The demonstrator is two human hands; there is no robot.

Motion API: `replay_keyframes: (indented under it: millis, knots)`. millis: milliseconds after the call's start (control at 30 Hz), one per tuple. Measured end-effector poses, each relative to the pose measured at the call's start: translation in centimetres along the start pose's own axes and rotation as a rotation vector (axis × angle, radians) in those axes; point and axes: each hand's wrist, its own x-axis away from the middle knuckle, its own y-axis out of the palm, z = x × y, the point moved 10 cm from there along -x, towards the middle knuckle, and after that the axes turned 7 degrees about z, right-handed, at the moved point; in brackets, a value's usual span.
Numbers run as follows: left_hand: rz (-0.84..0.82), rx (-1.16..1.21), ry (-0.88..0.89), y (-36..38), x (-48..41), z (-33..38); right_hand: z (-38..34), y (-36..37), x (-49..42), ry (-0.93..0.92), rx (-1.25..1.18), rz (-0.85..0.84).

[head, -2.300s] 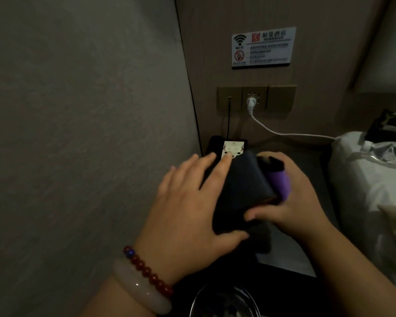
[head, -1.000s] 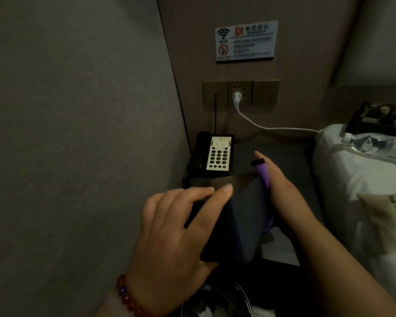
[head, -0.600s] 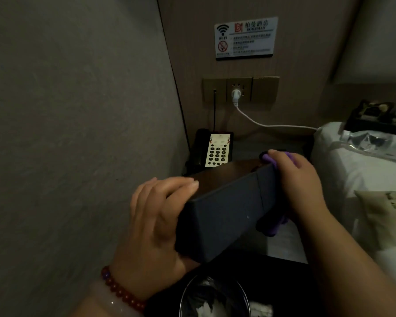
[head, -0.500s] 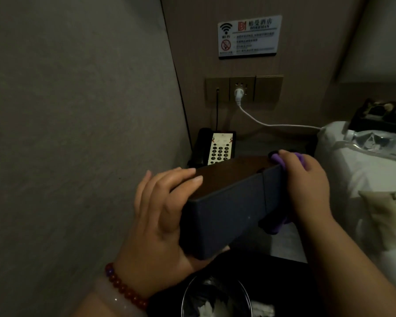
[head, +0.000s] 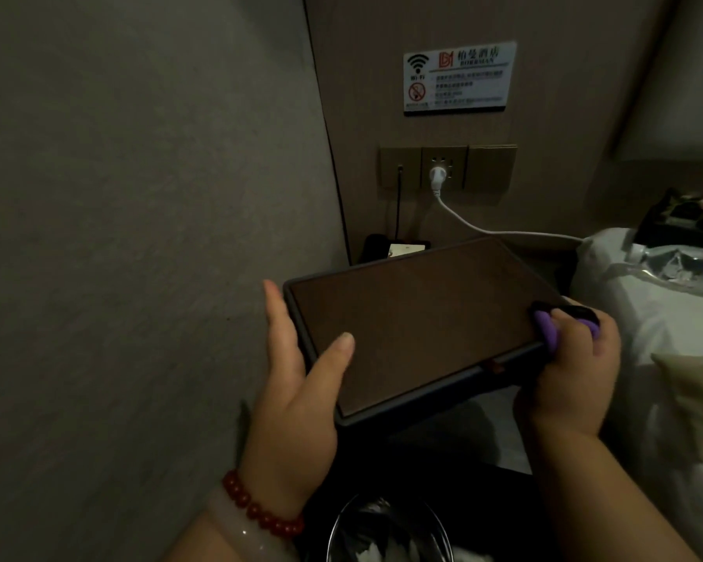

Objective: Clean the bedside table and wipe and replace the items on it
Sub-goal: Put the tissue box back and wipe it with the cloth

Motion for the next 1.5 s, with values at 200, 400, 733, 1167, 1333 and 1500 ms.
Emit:
replay_keyframes:
  millis: [200,400,733,1167,1333,1500]
  knots:
    - [-0.018,-0.062,0.047,0.5,-0.2,1.2,2.5,0.4,-0.1,0.091,0.132,-0.117]
    - [0.022,-0.152,0.27,0.4,-0.2,5.1,1.4,2.1,1.5,0.044,0.324,-0.178]
    - [-0.158,-0.566,0.682,5.1,2.4,8.1,-5.5,10.6,9.0,-0.578,0.348,-0.809]
    - [-0.157,-0.563,0.656,4.4,2.5,7.4,-2.3,11.2,5.4,-0.523,0.523,-0.729]
    - [-0.11,-0.567,0.602,3.7,2.0,6.8,-2.0,10.8,10.1,-0.477,0.416,-0.862]
    - [-0.09,-0.593,0.608,3.6,2.2,7.2,1.9,8.7,6.5,-0.231,0.515,-0.735]
